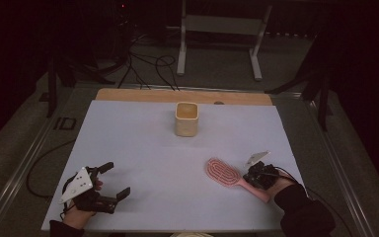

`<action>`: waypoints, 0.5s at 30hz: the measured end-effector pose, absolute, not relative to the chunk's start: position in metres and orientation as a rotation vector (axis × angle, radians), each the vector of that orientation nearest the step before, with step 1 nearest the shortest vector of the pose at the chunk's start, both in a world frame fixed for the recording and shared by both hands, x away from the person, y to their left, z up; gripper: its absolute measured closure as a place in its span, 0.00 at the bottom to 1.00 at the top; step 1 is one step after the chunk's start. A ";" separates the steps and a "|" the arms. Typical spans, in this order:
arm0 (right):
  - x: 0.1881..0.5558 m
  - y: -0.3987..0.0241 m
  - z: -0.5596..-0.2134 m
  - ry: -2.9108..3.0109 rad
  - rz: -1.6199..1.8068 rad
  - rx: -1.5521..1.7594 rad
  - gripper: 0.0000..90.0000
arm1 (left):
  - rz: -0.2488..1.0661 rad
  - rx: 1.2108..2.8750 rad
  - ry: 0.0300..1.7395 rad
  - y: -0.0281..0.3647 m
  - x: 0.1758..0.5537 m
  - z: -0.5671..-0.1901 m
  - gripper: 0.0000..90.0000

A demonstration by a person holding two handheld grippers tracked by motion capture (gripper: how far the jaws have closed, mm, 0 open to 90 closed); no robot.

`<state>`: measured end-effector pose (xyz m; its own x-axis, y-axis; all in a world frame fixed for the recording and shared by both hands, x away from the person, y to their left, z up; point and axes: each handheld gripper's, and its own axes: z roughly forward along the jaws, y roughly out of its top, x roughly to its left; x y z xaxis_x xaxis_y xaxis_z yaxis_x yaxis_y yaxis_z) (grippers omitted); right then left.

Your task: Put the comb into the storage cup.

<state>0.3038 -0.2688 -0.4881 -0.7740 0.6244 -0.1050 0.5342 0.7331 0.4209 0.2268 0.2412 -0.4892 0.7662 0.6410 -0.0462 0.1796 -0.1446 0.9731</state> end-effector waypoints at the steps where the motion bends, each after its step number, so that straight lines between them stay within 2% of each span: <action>1: 0.305 -0.270 -0.486 2.675 0.544 0.923 1.00 | 0.453 1.700 0.652 0.241 0.227 -0.490 0.00; 15: 0.294 -0.286 -0.455 2.619 0.566 0.954 0.95 | 0.455 1.710 0.653 0.239 0.225 -0.491 0.00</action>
<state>0.2945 -0.2859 -0.4553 -0.7358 0.6626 -0.1396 0.5458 0.7024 0.4569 0.2245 0.2393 -0.4912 0.7668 0.6405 -0.0423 0.1818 -0.1535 0.9713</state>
